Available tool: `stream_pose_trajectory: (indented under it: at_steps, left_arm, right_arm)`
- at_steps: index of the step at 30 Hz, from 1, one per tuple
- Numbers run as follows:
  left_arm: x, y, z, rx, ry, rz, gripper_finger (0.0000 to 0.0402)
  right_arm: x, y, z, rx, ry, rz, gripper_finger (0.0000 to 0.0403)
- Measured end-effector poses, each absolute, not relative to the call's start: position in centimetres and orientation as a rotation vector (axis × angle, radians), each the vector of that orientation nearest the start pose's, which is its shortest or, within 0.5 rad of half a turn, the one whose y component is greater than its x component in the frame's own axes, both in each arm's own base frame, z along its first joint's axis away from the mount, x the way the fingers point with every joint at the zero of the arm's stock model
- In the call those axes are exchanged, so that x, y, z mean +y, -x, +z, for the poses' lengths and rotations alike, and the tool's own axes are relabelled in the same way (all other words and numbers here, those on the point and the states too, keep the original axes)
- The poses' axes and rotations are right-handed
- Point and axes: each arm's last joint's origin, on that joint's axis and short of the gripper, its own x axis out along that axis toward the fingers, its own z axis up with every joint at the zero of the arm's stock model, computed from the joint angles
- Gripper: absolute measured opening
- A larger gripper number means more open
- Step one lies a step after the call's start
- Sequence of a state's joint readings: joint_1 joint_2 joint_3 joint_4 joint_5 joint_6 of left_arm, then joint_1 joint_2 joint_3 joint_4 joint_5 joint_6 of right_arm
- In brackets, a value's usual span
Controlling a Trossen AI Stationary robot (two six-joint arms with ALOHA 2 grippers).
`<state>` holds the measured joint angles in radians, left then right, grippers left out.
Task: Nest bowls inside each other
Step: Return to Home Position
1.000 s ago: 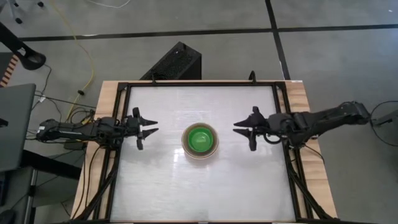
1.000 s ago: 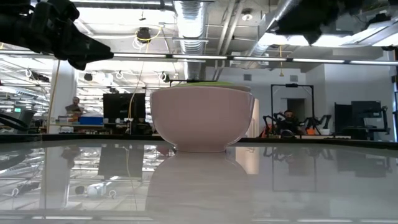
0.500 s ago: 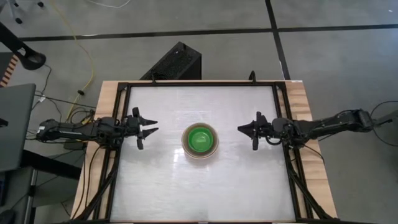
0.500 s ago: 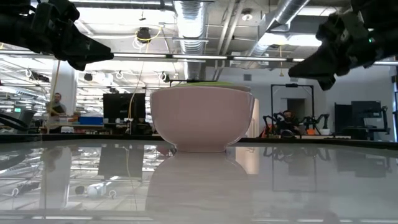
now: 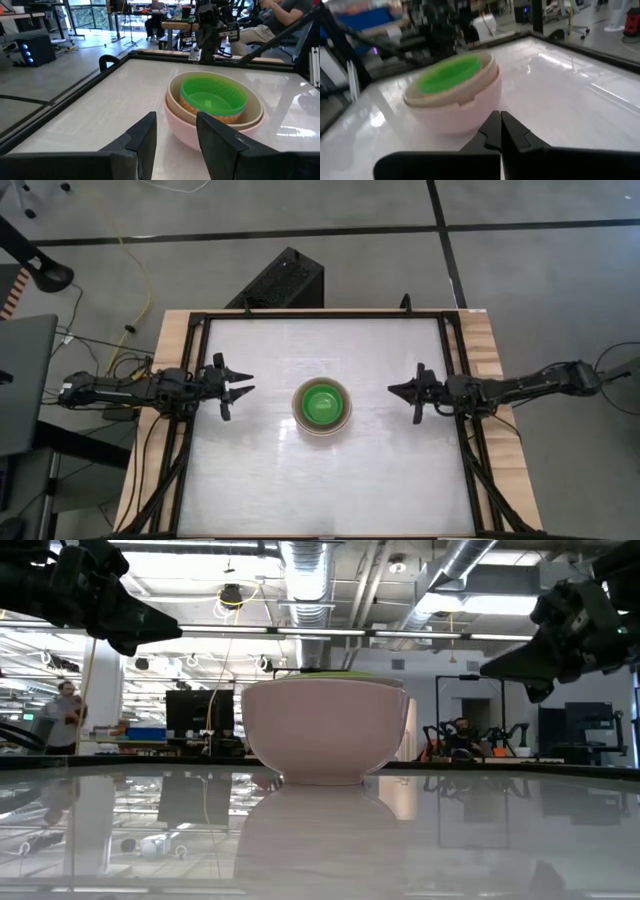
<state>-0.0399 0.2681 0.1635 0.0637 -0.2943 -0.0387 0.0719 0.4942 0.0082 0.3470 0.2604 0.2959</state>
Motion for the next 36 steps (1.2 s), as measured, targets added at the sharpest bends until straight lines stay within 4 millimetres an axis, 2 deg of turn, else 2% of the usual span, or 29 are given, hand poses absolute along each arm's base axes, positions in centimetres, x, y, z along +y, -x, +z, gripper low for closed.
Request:
stream_pose_trajectory:
  at_steps: [8,16,20,36]
  left_arm:
    - [0.4,-11.1,20.2,0.028,0.043,0.24,0.0128]
    - [0.3,-11.3,18.1,-0.041,0.048,0.225,0.0128]
    - [0.2,-11.4,17.6,-0.07,0.049,0.176,0.0128]
    - [0.1,-11.3,15.4,0.155,0.024,0.17,0.0128]
  right_arm:
    - [0.1,-12.1,14.9,0.179,-0.207,-0.204,0.0012]
    - [0.1,-11.6,15.2,0.143,-0.232,-0.206,0.0012]
    - [0.1,-11.5,14.7,0.19,-0.219,-0.213,0.0014]
    - [0.1,-11.4,14.5,0.208,-0.245,-0.222,0.0028]
